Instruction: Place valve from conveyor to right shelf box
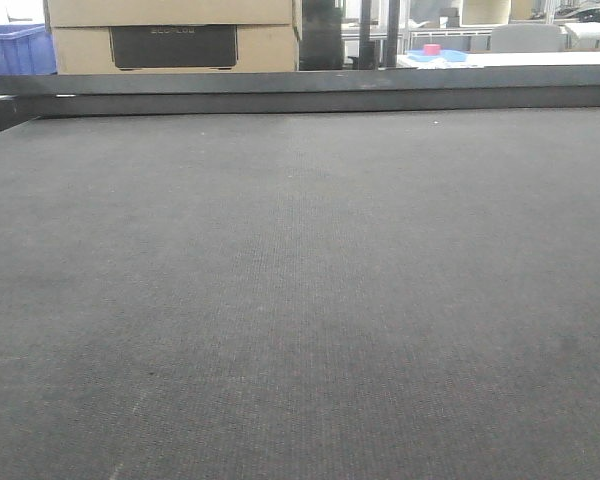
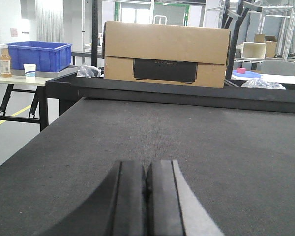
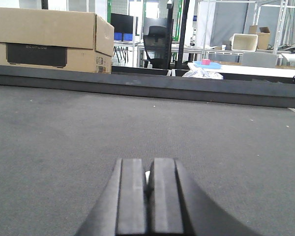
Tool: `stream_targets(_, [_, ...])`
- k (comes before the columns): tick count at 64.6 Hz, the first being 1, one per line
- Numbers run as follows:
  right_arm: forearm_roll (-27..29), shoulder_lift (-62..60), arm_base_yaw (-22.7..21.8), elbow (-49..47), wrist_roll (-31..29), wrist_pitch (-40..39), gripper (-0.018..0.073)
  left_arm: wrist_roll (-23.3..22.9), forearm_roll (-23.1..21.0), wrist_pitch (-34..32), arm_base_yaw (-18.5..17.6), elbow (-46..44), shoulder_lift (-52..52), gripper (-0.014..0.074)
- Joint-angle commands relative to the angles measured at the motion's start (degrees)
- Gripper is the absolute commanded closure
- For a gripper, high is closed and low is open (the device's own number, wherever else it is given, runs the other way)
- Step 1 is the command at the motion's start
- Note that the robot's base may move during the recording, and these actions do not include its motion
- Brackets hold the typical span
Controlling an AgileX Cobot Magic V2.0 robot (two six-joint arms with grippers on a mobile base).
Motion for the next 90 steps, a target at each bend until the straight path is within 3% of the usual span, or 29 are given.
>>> stream_targets(1, [0.0,-0.2,0.2,0.0,0.0,-1.1,0.0727,0.0,-0.4,-0.9,-0.2,-0.1,-0.2,0.0707])
stream_targets(66, [0.0,-0.2,0.1,0.0,0.0,-2.6,0.0727,0.0,-0.4,-2.2,-0.2,-0.1,-0.2,0.0707])
stream_targets(71, [1.3,-0.2,0.1,0.0,0.0,-4.2,0.0727,0.0,-0.4,0.6,-0.2,-0.2,-0.2,0.0707])
stream_targets(76, [5.9,-0.2,0.1,-1.3,0.0,-3.0,0.0727,0.0,-0.4,4.1,-0.2,-2.9,-0.2,0.0707])
stream_targets(81, [9.9,-0.2,0.1,-6.0,0.0,3.9,0.0727,0.0,-0.4,10.4,-0.2,-7.4,-0.2,0.0707])
stream_targets(90, [10.2,0.2,0.1,-14.5,0.0,16.3,0.0727,0.0,-0.4,20.1,-0.2,-16.8,3.2,0.0707])
